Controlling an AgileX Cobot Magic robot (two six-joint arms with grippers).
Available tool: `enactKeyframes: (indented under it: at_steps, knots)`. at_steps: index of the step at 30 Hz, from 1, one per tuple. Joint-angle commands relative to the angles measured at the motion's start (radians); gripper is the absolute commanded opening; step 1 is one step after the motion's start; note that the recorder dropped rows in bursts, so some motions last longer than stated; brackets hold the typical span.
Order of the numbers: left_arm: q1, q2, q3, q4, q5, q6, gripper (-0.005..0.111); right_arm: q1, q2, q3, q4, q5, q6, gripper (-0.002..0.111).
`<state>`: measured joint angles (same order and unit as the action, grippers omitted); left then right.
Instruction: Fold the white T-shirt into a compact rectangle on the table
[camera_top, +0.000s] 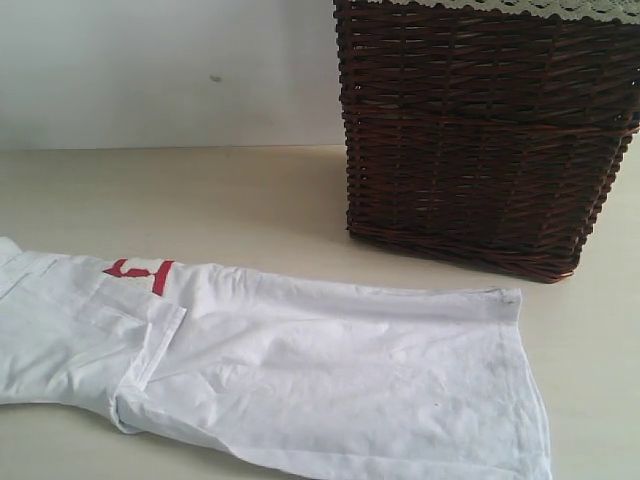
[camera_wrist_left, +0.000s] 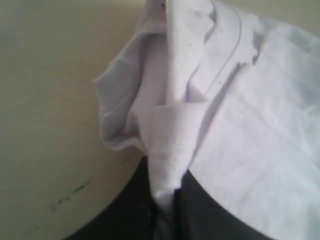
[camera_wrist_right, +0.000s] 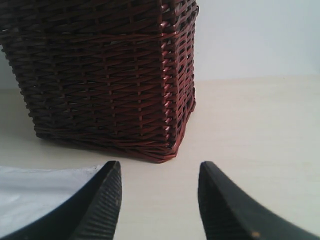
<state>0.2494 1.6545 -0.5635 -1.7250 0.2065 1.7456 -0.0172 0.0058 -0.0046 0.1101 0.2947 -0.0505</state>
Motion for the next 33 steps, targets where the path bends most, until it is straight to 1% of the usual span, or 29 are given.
enactKeyframes:
  at_steps: [1, 6, 9, 12, 14, 17, 20, 25, 27, 30, 33]
  knots:
    - [0.01, -0.049, 0.008, -0.019, 0.0, -0.003, 0.0, -0.006, -0.006, 0.005, -0.003, -0.013, 0.001, 0.047]
    - [0.01, -0.13, 0.008, -0.019, -0.04, -0.019, 0.0, -0.006, -0.006, 0.005, -0.003, -0.013, 0.001, 0.047]
    - [0.01, -0.145, 0.008, -0.011, -0.042, -0.014, 0.0, -0.006, -0.006, 0.005, -0.003, -0.013, 0.001, 0.047]
    - [0.01, -0.145, 0.008, -0.002, -0.081, -0.014, 0.0, -0.006, -0.006, 0.005, -0.003, -0.013, 0.001, 0.047]
    - [0.028, -0.145, 0.008, -0.008, -0.097, -0.025, 0.0, -0.006, -0.006, 0.005, -0.003, -0.013, 0.001, 0.047]
    - [0.087, -0.145, 0.008, -0.015, -0.097, -0.026, 0.0, -0.006, -0.006, 0.005, -0.003, -0.013, 0.001, 0.047]
    - [0.175, -0.145, 0.008, -0.015, -0.088, -0.026, 0.0, -0.006, -0.006, 0.005, -0.003, -0.013, 0.001, 0.047]
    - [0.306, -0.145, 0.008, 0.026, -0.018, -0.003, 0.0, -0.006, -0.006, 0.005, -0.003, -0.013, 0.001, 0.047]
    - [0.33, -0.156, 0.008, 0.037, -0.002, 0.03, 0.0, -0.006, -0.006, 0.005, -0.003, -0.013, 0.001, 0.047]
    - [0.336, -0.191, 0.008, 0.037, 0.014, 0.059, 0.0, -0.006, -0.006, 0.005, -0.003, -0.013, 0.001, 0.047]
    - [0.336, -0.241, 0.008, 0.037, 0.092, 0.077, 0.0, -0.006, -0.006, 0.005, -0.003, -0.013, 0.001, 0.047]
